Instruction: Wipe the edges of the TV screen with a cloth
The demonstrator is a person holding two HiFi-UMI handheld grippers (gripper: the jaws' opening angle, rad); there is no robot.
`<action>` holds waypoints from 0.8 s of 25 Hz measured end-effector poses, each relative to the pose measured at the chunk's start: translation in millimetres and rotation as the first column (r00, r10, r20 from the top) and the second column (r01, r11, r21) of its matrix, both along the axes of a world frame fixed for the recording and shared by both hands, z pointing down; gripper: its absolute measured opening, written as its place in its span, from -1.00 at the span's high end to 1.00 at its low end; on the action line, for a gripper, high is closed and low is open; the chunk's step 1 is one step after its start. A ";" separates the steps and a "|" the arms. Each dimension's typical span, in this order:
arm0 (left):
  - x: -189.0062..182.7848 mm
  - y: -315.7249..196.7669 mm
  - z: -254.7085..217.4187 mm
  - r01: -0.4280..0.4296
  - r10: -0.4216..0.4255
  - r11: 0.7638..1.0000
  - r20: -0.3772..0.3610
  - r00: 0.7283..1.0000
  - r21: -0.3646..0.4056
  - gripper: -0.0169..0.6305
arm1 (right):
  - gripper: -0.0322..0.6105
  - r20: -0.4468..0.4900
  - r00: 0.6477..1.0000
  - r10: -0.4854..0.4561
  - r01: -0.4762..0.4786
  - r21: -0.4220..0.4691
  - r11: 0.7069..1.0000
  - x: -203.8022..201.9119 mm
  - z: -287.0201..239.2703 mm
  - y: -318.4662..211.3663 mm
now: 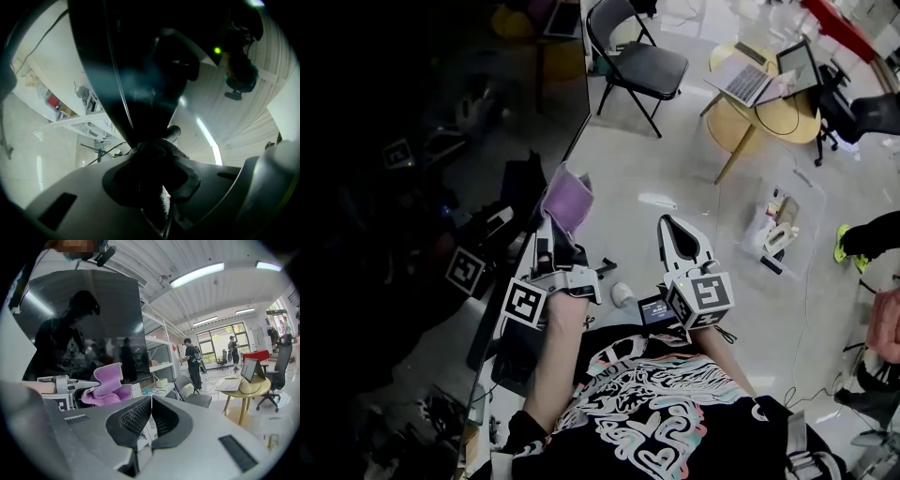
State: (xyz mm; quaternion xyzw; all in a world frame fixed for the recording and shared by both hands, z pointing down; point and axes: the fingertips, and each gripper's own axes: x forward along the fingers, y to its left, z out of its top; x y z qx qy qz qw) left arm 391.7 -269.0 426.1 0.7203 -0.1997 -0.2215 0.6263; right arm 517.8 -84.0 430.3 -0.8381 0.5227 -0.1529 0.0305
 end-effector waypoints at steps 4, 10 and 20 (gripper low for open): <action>7.3 2.8 -2.0 -0.008 0.008 1.000 -0.010 1.000 0.000 0.66 | 0.80 -0.005 1.000 -0.006 0.006 -0.004 1.000 4.9 0.1 -2.9; 12.7 -0.5 0.0 -0.016 0.015 1.000 -0.017 1.000 -0.024 0.66 | 0.80 -0.008 1.000 -0.018 0.018 -0.007 1.000 9.5 -0.6 -17.8; 26.6 -7.2 7.1 -0.038 0.037 0.994 -0.011 0.999 -0.103 0.66 | 0.80 -0.026 1.000 0.006 -0.006 -0.011 1.000 27.8 -10.2 -30.4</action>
